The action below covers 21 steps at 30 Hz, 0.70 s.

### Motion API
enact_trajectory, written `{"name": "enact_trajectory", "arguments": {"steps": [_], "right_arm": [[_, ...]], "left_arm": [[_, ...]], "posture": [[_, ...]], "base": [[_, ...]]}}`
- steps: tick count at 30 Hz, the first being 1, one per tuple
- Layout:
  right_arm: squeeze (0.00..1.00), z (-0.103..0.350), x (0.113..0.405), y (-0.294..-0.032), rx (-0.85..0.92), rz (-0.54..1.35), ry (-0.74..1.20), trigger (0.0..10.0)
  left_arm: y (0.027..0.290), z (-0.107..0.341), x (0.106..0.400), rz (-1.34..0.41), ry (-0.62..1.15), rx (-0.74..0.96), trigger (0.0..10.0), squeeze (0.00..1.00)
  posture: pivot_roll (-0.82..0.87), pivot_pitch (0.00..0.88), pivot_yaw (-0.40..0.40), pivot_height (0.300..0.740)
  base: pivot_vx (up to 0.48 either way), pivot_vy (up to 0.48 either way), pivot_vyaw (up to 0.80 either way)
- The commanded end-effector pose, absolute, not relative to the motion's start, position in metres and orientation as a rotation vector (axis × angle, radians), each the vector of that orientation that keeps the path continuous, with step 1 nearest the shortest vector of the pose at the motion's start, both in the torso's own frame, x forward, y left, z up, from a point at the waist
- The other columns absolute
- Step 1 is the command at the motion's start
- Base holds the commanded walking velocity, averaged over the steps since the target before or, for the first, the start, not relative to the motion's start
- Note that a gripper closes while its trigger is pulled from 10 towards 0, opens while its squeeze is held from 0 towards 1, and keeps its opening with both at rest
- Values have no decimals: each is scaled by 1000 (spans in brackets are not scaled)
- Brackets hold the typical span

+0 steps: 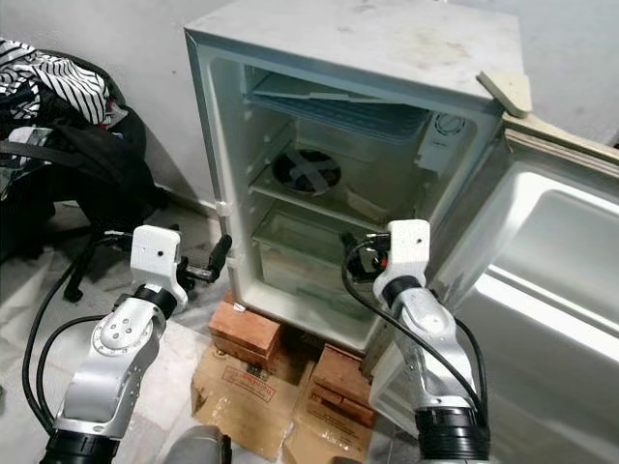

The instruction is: Restocking fridge

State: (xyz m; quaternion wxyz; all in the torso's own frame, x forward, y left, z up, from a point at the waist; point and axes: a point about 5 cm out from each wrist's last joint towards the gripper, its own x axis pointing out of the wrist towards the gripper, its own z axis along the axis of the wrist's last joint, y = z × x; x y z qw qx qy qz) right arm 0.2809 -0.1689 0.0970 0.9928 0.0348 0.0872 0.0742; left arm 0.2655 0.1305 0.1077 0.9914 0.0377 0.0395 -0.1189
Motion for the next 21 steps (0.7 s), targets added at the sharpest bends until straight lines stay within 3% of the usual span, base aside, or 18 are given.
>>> {"name": "enact_trajectory", "arguments": {"steps": [1,12,21], "right_arm": [[0,100,284,-169,84,150,160,10000],[0,106,295,-169,101,157,130,10000],[0,104,297,-170,102,151,133,10000]], "left_arm": [[130,104,266,-251,93,77,10000,0],[131,104,268,-248,89,83,10000,0],[128,103,269,-258,85,84,10000,0]], "posture": [[5,0,-13,740],[27,0,-24,740],[31,0,-25,740]], "base": [[-337,0,0],[-325,0,0],[0,0,0]]}}
